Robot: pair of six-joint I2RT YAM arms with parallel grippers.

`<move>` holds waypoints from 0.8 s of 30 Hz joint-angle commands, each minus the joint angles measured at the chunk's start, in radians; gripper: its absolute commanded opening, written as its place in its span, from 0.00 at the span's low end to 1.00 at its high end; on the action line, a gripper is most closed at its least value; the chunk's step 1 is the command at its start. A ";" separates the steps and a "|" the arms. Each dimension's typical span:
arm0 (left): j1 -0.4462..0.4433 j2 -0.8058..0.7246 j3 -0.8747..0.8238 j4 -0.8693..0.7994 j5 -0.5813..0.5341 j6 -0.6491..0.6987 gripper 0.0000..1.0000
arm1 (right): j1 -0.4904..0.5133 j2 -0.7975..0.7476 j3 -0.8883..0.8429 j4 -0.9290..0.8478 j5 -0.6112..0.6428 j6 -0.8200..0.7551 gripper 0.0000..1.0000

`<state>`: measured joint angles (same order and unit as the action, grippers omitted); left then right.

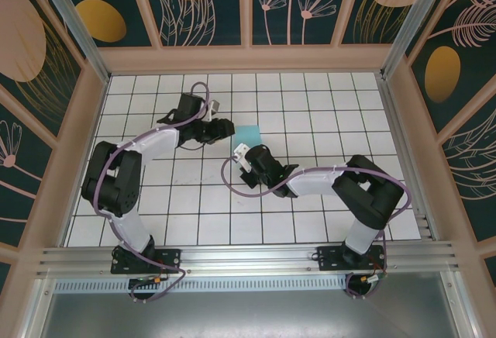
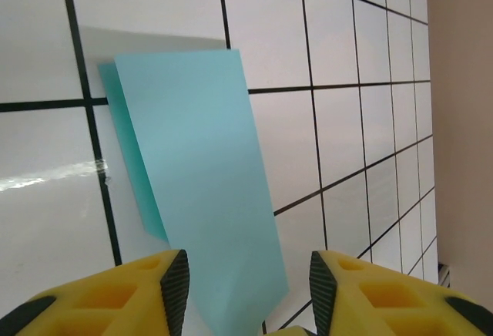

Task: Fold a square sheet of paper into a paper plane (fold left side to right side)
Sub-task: Third fold the triangle at the center of the table.

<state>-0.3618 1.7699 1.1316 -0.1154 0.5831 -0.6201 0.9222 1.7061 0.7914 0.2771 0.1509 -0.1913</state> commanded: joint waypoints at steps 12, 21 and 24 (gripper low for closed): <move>-0.065 0.290 0.303 -0.115 0.096 0.117 0.37 | -0.001 0.017 0.040 -0.034 -0.059 0.059 0.00; -0.099 0.448 0.399 -0.167 0.065 0.152 0.35 | -0.004 0.049 0.075 -0.061 -0.089 0.073 0.00; -0.103 0.463 0.390 -0.172 0.054 0.161 0.35 | -0.016 0.060 0.092 -0.083 -0.130 0.087 0.00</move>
<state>-0.4614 2.2166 1.5028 -0.2493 0.6460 -0.4938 0.9195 1.7466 0.8490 0.2256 0.0727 -0.1307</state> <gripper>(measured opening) 0.349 0.064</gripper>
